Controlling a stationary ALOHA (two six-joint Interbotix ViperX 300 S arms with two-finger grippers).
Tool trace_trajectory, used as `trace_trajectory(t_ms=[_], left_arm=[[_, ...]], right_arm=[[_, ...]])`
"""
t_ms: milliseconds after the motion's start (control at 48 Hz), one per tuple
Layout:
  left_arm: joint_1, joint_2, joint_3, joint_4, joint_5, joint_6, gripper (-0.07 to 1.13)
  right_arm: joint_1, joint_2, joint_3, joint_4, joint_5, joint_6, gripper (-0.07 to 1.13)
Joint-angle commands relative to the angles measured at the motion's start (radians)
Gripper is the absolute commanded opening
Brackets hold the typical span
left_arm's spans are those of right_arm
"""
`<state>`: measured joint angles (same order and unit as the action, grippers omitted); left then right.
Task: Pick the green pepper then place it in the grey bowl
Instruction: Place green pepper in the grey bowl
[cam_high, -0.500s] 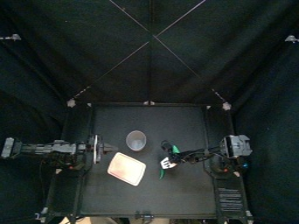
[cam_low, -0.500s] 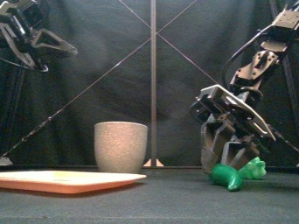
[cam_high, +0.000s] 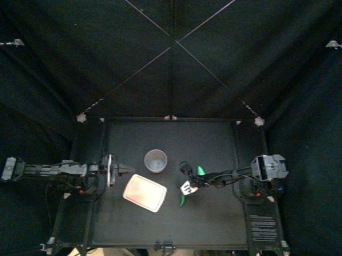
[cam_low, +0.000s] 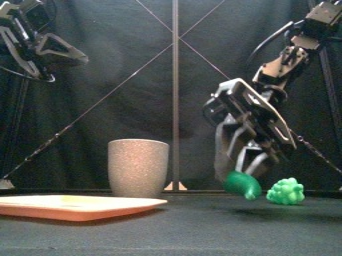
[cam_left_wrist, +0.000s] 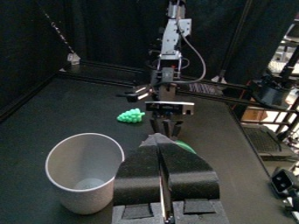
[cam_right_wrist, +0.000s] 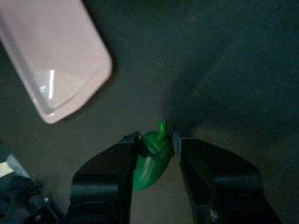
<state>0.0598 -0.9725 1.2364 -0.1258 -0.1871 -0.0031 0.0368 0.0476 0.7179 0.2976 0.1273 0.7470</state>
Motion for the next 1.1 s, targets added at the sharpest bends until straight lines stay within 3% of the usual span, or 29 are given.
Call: trace_trajectory(t_ms=[21, 333, 646, 812, 1104], left_arm=[[0.002, 0.002, -0.017, 0.000, -0.005, 0.002, 0.08], [0.012, 0.002, -0.012, 0.002, -0.005, 0.003, 0.08], [0.020, 0.002, -0.008, 0.003, -0.005, 0.003, 0.08], [0.028, 0.002, -0.006, 0.003, -0.005, 0.005, 0.08], [0.043, 0.003, -0.002, 0.005, -0.005, 0.005, 0.08]], right_arm=[[-0.020, -0.083, -0.044, -0.044, -0.002, -0.002, 0.69], [-0.144, -0.152, -0.153, -0.209, -0.035, -0.009, 0.69], [-0.276, -0.067, -0.291, -0.460, -0.179, -0.002, 0.69], [-0.296, 0.014, -0.344, -0.486, -0.273, -0.011, 0.69], [-0.307, 0.101, -0.396, -0.515, -0.278, -0.011, 0.71]])
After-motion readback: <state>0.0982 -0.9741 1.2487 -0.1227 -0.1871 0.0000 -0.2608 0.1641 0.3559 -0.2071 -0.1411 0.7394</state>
